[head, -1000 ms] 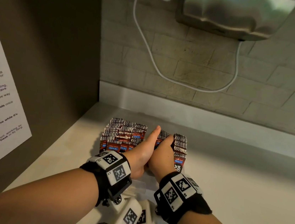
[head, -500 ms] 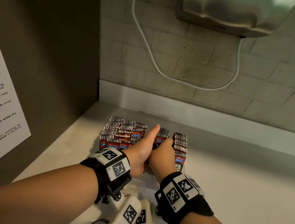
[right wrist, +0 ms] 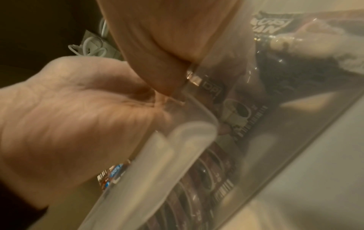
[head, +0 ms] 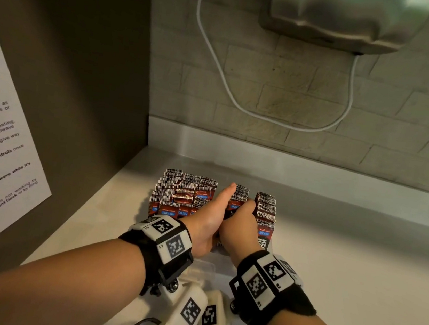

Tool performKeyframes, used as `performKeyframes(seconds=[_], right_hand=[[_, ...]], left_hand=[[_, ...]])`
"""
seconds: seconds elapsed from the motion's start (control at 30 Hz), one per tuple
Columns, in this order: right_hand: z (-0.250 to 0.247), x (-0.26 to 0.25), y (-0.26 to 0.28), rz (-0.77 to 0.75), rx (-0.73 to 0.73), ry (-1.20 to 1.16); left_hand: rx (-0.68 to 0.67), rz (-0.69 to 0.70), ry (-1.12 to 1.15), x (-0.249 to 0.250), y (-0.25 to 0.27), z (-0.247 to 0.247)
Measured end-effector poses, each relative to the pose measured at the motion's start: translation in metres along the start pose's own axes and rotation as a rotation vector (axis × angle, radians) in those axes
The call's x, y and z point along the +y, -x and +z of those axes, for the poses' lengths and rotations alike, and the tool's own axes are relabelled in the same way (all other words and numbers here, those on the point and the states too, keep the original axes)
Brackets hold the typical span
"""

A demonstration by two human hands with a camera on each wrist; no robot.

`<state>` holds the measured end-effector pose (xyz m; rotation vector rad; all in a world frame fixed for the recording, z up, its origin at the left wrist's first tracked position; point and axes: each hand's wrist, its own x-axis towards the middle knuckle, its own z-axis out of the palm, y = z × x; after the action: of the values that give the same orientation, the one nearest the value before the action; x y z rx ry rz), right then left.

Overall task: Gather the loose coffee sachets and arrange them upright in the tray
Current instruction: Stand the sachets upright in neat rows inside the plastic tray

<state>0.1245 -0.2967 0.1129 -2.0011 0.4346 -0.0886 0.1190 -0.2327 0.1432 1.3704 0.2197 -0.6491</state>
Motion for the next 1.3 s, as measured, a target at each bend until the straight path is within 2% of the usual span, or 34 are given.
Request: performKeyframes(seconds=[0.07, 0.2, 0.53, 0.97, 1.3], right_hand=[[0.000, -0.001, 0.001, 0.021, 0.004, -0.049], [0.000, 0.001, -0.002, -0.002, 0.021, 0.068], [0.000, 0.003, -0.003, 0.000, 0.025, 0.103], [-0.002, 0.002, -0.001, -0.045, 0.016, 0.058], [-0.011, -0.004, 0.008, -0.101, -0.006, 0.069]], left_hand=[[0.002, -0.010, -0.019, 0.001, -0.001, 0.001], [0.017, -0.005, -0.009, 0.001, -0.001, 0.001], [-0.002, 0.007, 0.030, 0.003, 0.007, 0.002], [0.030, 0.120, 0.065, 0.002, 0.012, 0.006], [0.022, 0.079, 0.076, 0.006, 0.016, 0.004]])
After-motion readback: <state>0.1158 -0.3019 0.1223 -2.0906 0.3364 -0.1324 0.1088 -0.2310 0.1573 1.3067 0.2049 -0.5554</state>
